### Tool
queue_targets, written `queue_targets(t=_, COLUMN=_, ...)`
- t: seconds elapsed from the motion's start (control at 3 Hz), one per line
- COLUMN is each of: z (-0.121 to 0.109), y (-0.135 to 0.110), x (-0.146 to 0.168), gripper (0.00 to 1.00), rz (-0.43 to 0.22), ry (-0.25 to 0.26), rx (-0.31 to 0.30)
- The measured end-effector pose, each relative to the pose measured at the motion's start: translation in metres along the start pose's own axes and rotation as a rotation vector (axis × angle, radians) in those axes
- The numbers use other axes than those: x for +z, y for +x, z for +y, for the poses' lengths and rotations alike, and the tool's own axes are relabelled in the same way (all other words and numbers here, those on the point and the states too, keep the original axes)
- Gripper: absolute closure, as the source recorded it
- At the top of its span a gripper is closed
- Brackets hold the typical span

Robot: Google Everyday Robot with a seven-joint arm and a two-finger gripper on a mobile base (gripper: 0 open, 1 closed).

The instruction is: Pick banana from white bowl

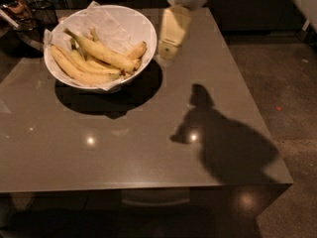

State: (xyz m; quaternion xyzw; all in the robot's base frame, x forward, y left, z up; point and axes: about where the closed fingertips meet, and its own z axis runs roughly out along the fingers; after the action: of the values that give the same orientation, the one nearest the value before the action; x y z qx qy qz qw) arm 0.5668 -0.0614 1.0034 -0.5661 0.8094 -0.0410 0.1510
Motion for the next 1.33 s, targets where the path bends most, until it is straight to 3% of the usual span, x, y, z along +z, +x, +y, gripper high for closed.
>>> queue_targets(t=0.67, z=-0.008, y=-0.022, x=-0.001, gripper=0.0, rz=-0.041, ry=0.037, rx=0.012)
queue_targets(t=1.33, z=-0.017, y=-0.08, x=0.024, gripper=0.0, rz=-0.009, ry=0.008, rx=-0.028)
